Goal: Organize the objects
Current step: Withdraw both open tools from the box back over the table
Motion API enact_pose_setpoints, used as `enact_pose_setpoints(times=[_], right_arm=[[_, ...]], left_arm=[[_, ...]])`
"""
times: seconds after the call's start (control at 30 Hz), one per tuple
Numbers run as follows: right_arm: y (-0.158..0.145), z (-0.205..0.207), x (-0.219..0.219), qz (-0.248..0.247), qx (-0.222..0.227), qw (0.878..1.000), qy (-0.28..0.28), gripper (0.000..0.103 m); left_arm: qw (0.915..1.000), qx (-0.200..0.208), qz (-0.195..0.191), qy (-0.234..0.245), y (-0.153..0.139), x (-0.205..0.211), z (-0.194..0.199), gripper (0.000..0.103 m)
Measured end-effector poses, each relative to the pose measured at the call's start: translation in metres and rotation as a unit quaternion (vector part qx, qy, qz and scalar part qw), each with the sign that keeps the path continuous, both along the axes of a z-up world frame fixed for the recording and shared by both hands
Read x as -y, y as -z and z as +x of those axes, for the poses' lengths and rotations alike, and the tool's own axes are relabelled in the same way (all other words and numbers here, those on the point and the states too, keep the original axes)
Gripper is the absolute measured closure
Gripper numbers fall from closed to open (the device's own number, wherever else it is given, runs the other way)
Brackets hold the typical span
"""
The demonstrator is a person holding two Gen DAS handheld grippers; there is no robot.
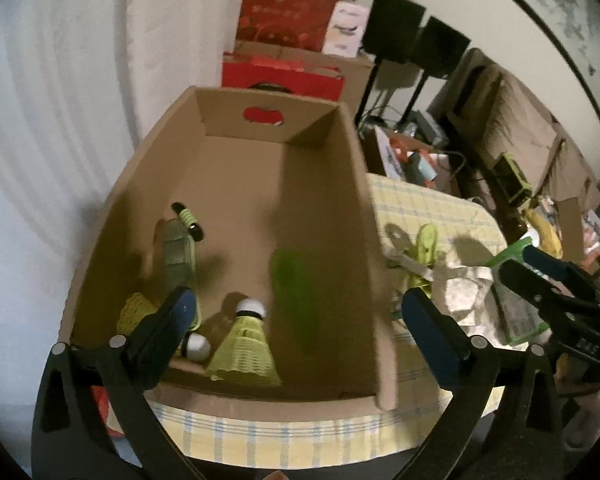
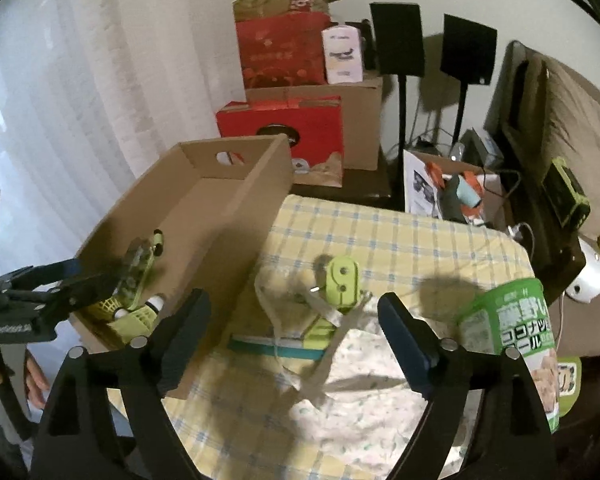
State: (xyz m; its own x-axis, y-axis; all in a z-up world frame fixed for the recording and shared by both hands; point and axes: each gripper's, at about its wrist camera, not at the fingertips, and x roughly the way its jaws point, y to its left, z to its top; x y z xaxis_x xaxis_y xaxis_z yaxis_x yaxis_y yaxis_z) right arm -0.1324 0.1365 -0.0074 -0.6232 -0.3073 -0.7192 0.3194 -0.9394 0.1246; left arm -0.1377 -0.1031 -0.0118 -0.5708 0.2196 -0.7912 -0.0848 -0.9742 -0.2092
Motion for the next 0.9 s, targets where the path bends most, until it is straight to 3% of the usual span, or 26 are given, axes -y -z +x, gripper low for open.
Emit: enact_pose_setpoints(times=[0.13,0.2,0.6,0.8,0.9], right_arm=[[0.000,0.001,-0.014,0.007,-0.002,1.000,0.023,0.012],[-0.001,0.001,-0.021,0.002,0.002,1.000,0.025,0.000],[-0.008,0.005,-0.065,-0.009,-0.001,0.998,0.056,0.000],[-0.007,0.008,-0.084,-0.011,0.001,0.998,0.064,0.000],[-0.006,0.010,-0.095,-0.012,0.001,0.997,0.070,0.000]], left_arm=[[0.9999,-0.009,-0.008,0.011,-0.006,-0.015,0.004,0.000],[0.9997,-0.013,-0.009,0.017,-0.009,-0.022,0.007,0.000],[0.9988,-0.031,0.002,0.039,-0.020,-0.058,0.021,0.000],[0.9970,-0.015,0.034,0.067,-0.016,-0.075,0.020,0.000],[0.9960,-0.010,0.033,0.082,-0.011,-0.088,0.021,0.000]])
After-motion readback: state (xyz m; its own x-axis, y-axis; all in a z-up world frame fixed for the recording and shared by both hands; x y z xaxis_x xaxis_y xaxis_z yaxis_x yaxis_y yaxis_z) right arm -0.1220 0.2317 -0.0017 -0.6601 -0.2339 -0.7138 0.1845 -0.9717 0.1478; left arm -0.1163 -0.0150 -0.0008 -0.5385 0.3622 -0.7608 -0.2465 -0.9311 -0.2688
